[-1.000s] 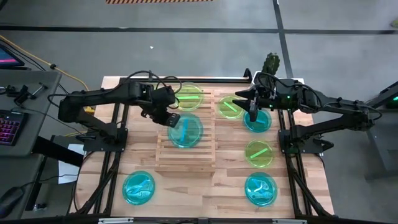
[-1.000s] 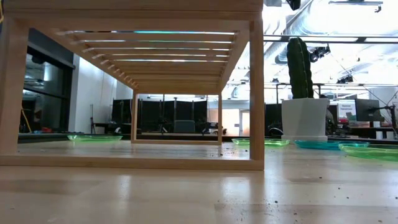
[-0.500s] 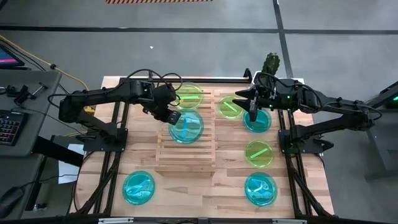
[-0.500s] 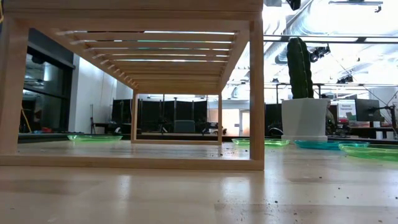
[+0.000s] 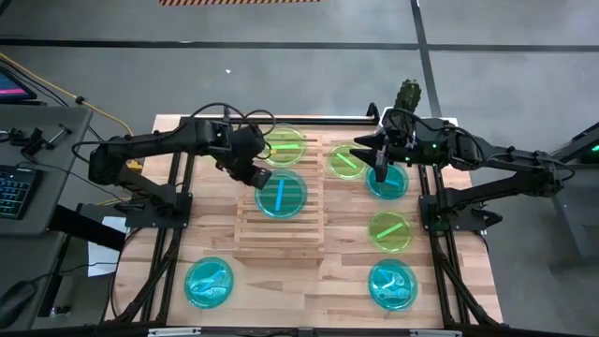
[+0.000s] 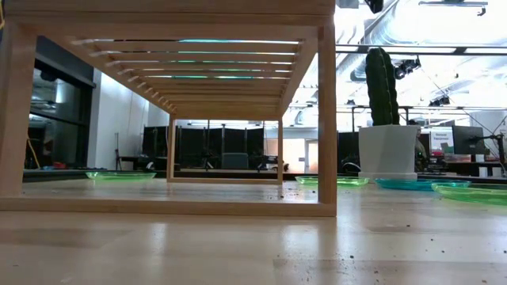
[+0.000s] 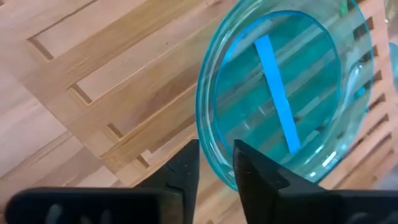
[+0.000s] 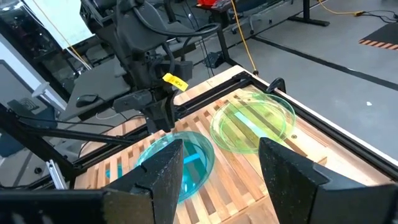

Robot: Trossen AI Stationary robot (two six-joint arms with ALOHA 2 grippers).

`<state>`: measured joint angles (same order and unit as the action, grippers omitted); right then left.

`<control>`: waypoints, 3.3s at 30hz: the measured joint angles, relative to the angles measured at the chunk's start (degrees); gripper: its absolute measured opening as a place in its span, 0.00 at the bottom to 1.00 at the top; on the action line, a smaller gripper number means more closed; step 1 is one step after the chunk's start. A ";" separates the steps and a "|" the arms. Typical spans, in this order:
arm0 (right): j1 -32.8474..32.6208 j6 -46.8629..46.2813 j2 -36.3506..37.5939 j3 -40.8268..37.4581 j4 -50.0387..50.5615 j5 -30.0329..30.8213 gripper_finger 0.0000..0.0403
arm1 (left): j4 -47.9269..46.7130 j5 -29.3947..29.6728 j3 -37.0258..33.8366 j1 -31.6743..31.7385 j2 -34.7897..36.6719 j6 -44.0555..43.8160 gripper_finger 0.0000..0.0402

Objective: Place and stack plates onto a shelf
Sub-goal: Put the top left blue plate on the shelf, then stack the top blue plate on top of the blue plate on the shelf

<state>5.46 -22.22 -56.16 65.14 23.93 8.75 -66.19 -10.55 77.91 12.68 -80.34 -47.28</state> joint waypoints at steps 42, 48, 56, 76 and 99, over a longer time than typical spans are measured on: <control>0.63 -27.57 -1.49 0.02 13.19 1.54 0.48 | 57.19 22.98 -30.95 -2.52 45.25 20.94 0.30; -0.81 -42.17 -4.65 -3.27 40.66 1.34 0.48 | 56.95 23.11 -30.97 -2.52 44.93 20.94 0.30; -4.75 -61.52 -2.45 -23.32 42.04 -4.18 0.48 | 57.07 23.11 -30.97 -2.52 44.61 20.94 0.30; -9.31 -98.55 -1.79 -34.16 31.11 9.27 0.48 | 57.09 23.11 -30.97 -2.52 44.78 20.43 0.30; -7.53 -109.78 -16.71 -34.16 28.64 8.69 0.48 | 57.11 23.11 -30.97 -2.52 44.78 21.46 0.30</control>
<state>-2.07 -132.00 -72.87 30.98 52.57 17.44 -9.08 12.56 46.94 10.15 -35.55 -25.82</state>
